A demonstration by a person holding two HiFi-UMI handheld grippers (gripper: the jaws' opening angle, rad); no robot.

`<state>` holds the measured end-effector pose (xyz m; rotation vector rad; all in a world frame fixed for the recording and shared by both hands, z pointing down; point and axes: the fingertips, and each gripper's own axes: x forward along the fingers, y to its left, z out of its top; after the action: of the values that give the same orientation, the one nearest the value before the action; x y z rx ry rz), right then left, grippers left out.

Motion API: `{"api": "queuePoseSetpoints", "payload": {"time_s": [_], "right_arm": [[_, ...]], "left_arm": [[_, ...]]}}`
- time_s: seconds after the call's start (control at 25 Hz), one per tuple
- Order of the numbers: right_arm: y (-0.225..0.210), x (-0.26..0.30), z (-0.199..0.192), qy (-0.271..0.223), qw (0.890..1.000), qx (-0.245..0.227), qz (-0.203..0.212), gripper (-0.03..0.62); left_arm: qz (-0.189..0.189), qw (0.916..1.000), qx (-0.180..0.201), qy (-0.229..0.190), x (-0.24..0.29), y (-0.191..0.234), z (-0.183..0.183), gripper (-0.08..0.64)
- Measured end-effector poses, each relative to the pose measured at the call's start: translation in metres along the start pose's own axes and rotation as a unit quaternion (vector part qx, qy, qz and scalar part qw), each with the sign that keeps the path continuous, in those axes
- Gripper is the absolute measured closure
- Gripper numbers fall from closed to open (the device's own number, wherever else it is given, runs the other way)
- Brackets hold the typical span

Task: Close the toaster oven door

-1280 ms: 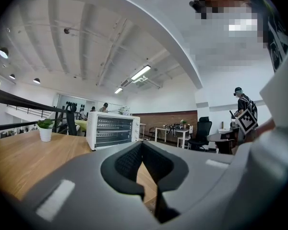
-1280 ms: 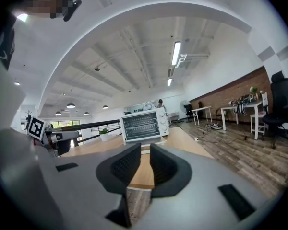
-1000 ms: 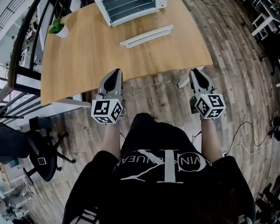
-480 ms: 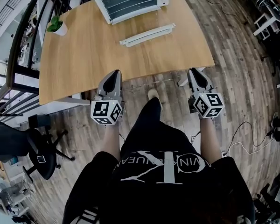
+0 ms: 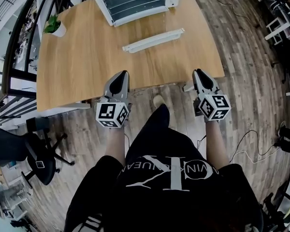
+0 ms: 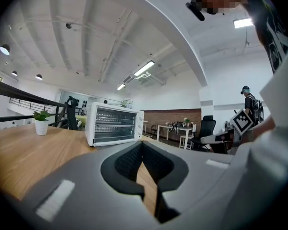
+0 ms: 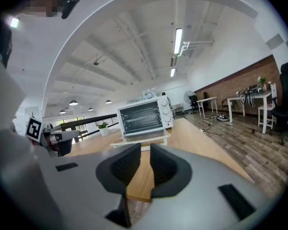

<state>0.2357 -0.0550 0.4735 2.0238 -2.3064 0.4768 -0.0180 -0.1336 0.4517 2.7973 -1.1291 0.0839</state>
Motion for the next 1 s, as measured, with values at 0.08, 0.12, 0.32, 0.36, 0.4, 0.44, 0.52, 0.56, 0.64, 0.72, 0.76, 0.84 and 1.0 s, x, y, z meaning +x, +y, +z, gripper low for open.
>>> {"api": "queuePoseSetpoints", "payload": {"time_s": [0.08,0.12,0.32,0.36,0.4,0.44,0.52,0.56,0.64,0.72,0.76,0.84,1.0], "right_arm": [[-0.004,0.012,-0.002,0.008,1.0,0.002,0.001,0.571],[-0.006,0.018,-0.003,0.012,1.0,0.003,0.003,0.571],[-0.02,0.046,0.001,0.022,1.0,0.001,0.012,0.571],[-0.023,0.052,0.002,0.024,1.0,0.002,0.013,0.571],[-0.025,0.057,0.003,0.025,1.0,0.002,0.015,0.571],[-0.026,0.063,0.004,0.028,0.999,0.002,0.017,0.571],[-0.027,0.075,0.004,0.034,0.999,0.001,0.021,0.571],[-0.028,0.08,0.005,0.037,0.999,0.001,0.023,0.571],[-0.031,0.089,0.006,0.044,0.999,0.001,0.027,0.571],[-0.034,0.098,0.006,0.051,0.998,0.001,0.03,0.571],[-0.035,0.103,0.006,0.055,0.998,0.0,0.031,0.571],[-0.038,0.112,0.006,0.062,0.997,-0.002,0.034,0.571],[-0.043,0.13,0.006,0.073,0.997,-0.004,0.035,0.571]], "left_arm": [[0.007,1.0,-0.003,0.002,0.009,0.007,-0.001,0.549],[0.009,0.9999,-0.003,0.003,0.014,0.01,-0.002,0.549],[0.013,0.9999,-0.007,0.007,0.037,0.017,-0.002,0.549],[0.013,0.9999,-0.006,0.01,0.041,0.018,-0.002,0.548],[0.013,0.9998,-0.005,0.013,0.045,0.021,-0.003,0.548],[0.015,0.9997,-0.006,0.015,0.049,0.024,-0.004,0.549],[0.02,0.9996,-0.009,0.018,0.055,0.03,-0.003,0.549],[0.021,0.9996,-0.011,0.018,0.058,0.032,-0.003,0.548],[0.022,0.9995,-0.013,0.02,0.065,0.035,-0.002,0.549],[0.024,0.9994,-0.015,0.022,0.071,0.039,-0.003,0.549],[0.026,0.9993,-0.016,0.023,0.075,0.041,-0.003,0.549],[0.029,0.9991,-0.02,0.023,0.081,0.045,-0.003,0.549],[0.032,0.9991,-0.022,0.019,0.095,0.051,0.0,0.549]]}}
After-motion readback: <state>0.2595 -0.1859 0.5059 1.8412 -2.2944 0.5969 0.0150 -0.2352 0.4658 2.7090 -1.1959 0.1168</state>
